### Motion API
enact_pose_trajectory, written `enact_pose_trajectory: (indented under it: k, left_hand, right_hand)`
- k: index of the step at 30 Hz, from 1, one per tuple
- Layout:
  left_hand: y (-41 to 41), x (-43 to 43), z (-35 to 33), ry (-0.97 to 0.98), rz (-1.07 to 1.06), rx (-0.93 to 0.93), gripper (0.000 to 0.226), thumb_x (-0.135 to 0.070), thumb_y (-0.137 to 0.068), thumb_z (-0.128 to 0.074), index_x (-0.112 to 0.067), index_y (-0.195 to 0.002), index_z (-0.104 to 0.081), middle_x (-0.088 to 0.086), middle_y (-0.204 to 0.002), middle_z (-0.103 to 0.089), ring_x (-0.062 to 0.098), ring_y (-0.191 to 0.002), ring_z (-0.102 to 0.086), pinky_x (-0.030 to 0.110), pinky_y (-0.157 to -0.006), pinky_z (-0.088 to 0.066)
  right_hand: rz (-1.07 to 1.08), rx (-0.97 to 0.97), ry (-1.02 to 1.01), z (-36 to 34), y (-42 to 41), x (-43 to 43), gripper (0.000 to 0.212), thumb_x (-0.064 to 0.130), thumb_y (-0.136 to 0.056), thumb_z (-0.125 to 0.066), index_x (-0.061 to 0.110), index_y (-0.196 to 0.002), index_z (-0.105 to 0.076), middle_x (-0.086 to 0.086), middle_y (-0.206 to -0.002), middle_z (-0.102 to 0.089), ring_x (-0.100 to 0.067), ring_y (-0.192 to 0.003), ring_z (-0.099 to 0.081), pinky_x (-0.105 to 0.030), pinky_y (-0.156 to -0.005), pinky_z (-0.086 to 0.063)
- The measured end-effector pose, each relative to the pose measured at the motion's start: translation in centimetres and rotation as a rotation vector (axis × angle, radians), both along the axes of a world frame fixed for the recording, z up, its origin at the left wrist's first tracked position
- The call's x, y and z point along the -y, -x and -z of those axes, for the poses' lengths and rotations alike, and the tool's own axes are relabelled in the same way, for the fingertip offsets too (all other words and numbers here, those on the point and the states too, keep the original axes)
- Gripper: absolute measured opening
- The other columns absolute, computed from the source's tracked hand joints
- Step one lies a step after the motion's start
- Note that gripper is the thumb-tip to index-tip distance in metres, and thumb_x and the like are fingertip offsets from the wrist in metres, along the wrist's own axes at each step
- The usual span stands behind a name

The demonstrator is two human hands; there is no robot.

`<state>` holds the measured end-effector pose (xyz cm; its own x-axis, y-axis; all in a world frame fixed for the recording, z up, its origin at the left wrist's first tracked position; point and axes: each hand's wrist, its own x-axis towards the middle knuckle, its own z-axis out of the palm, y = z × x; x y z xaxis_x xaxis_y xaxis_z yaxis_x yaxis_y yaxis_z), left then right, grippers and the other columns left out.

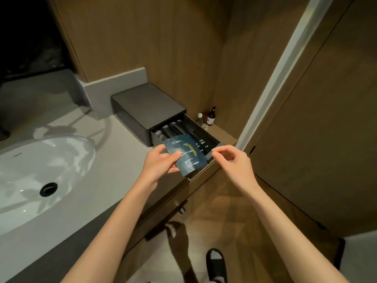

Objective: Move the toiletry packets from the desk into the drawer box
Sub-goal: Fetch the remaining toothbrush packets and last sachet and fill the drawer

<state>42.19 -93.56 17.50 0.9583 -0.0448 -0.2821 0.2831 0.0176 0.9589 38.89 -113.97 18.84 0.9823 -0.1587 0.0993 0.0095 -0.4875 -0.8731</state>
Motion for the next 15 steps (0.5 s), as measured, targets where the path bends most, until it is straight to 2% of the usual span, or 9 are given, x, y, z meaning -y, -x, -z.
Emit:
enact_pose_trajectory:
  k: [2,4,6,8,12,13,15]
  left_hand:
    - [-2.0,1.2,0.7,-0.047,-0.087,0.009,0.028,-0.014,-0.089,-0.065,-0.012,-0.115,-0.057,0.000,-0.081,-0.072,0.001,-0.057,-0.067,0.020,-0.057,-0.056]
    - [-3.8,2.4,1.2,-0.108,-0.174,0.012,0.028,-0.012,-0.090,-0.063,-0.009,-0.117,-0.055,0.001,-0.081,-0.069,0.002,-0.057,-0.065,0.017,-0.052,-0.054]
    - [-5.5,3.6,1.6,-0.178,-0.233,0.007,0.033,-0.011,-0.089,-0.063,-0.007,-0.121,-0.054,0.006,-0.086,-0.068,0.008,-0.067,-0.065,0.018,-0.051,-0.055]
    - [-7.0,5.0,2.2,-0.249,-0.255,-0.002,0.037,-0.012,-0.089,-0.064,-0.005,-0.123,-0.052,0.010,-0.088,-0.068,0.013,-0.069,-0.063,0.018,-0.051,-0.055]
    - [-8.8,7.4,3.0,-0.373,-0.270,-0.064,0.049,-0.015,-0.088,-0.065,-0.007,-0.131,-0.043,0.015,-0.093,-0.067,0.015,-0.061,-0.057,0.019,-0.049,-0.052]
    - [-9.2,7.8,3.2,-0.407,-0.274,-0.077,0.050,-0.016,-0.088,-0.065,-0.007,-0.132,-0.041,0.013,-0.089,-0.067,0.014,-0.058,-0.057,0.020,-0.050,-0.051]
    - [-9.8,8.4,3.6,-0.473,-0.282,-0.100,0.049,-0.017,-0.087,-0.065,-0.007,-0.129,-0.042,0.005,-0.072,-0.066,0.014,-0.054,-0.058,0.030,-0.063,-0.054]
  right_hand:
    - [-0.069,0.004,0.054,0.5,-2.8,2.3,0.011,0.026,-0.091,-0.062,0.028,-0.100,-0.067,0.012,-0.102,-0.065,-0.002,-0.087,-0.061,-0.010,-0.069,-0.046]
    - [-0.140,-0.008,0.126,1.0,-5.2,4.3,0.014,0.024,-0.090,-0.063,0.031,-0.102,-0.064,0.009,-0.112,-0.063,-0.005,-0.091,-0.059,-0.018,-0.073,-0.048]
    - [-0.212,-0.038,0.163,1.5,-7.1,6.1,0.017,0.022,-0.089,-0.065,0.031,-0.102,-0.064,0.007,-0.120,-0.060,-0.008,-0.103,-0.056,-0.024,-0.081,-0.046]
    - [-0.298,-0.072,0.173,2.0,-8.7,7.6,0.019,0.019,-0.088,-0.066,0.031,-0.103,-0.064,0.007,-0.122,-0.058,-0.009,-0.109,-0.052,-0.025,-0.085,-0.043]
    - [-0.468,-0.079,0.228,3.0,-11.4,9.6,0.025,0.017,-0.085,-0.070,0.030,-0.106,-0.065,0.005,-0.121,-0.060,-0.007,-0.109,-0.052,-0.030,-0.095,-0.048]
    - [-0.502,-0.078,0.236,3.3,-12.0,9.9,0.027,0.016,-0.083,-0.072,0.027,-0.107,-0.066,0.005,-0.119,-0.061,-0.006,-0.107,-0.052,-0.030,-0.096,-0.049]
    - [-0.560,-0.072,0.252,3.8,-13.0,10.1,0.029,0.015,-0.081,-0.074,0.025,-0.107,-0.067,0.004,-0.119,-0.061,-0.007,-0.105,-0.054,-0.027,-0.095,-0.048]
